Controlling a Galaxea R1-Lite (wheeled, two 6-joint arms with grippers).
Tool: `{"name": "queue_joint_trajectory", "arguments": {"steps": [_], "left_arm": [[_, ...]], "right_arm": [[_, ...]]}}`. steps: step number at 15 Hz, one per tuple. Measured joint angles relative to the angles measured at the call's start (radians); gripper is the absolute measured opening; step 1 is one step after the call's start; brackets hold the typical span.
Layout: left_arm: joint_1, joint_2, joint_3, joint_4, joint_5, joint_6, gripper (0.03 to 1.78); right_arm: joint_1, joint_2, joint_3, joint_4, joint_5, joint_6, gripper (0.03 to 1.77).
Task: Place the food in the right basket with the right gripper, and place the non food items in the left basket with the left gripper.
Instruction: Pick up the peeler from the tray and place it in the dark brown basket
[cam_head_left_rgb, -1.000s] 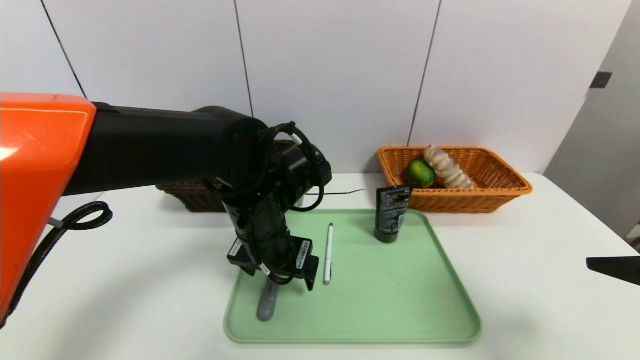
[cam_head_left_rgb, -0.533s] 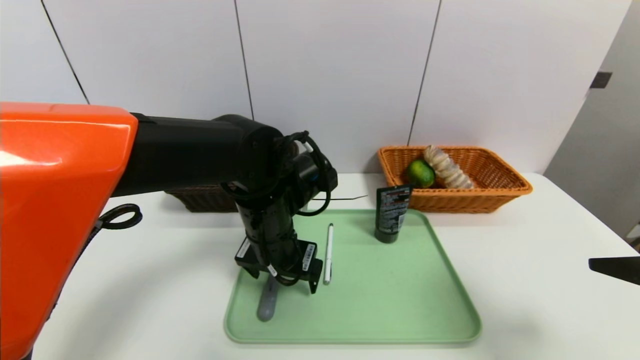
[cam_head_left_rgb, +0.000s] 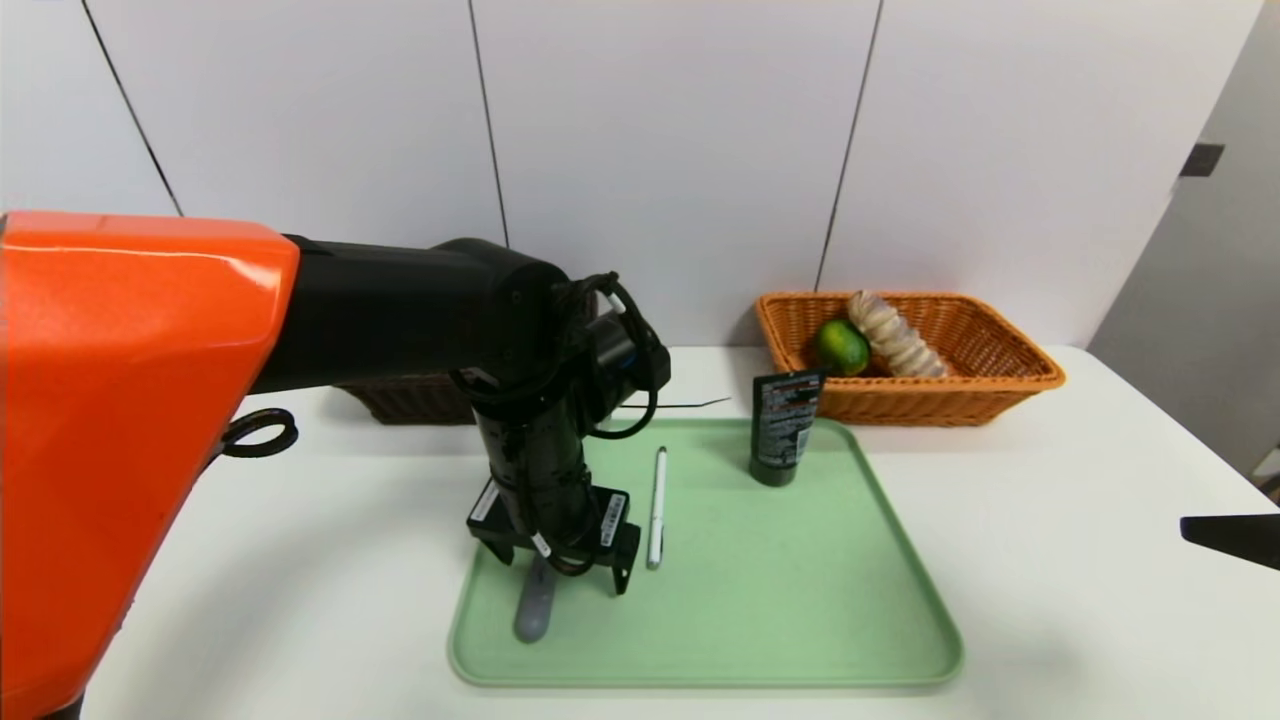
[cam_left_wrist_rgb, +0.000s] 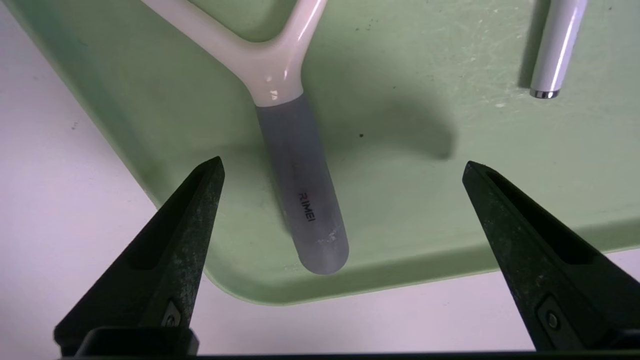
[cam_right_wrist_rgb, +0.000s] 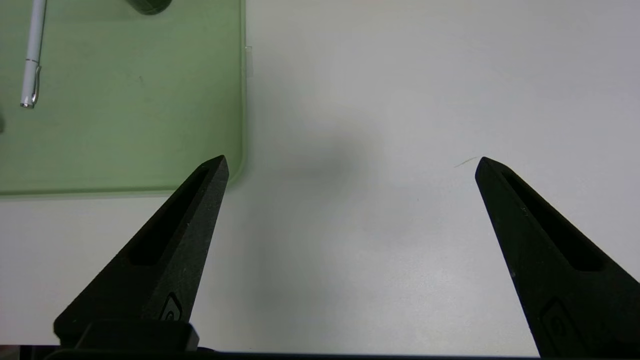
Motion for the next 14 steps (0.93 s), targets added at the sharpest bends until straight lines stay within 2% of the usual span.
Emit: {"name": "queue_joint_trajectory", "arguments": {"steps": [14], "left_arm": [[0.014, 0.023, 0.004, 0.0, -0.001, 0.001, 1.69]], "right_arm": [[0.0, -0.011, 0.011, -0.001, 0.002, -0.005, 1.71]]}}
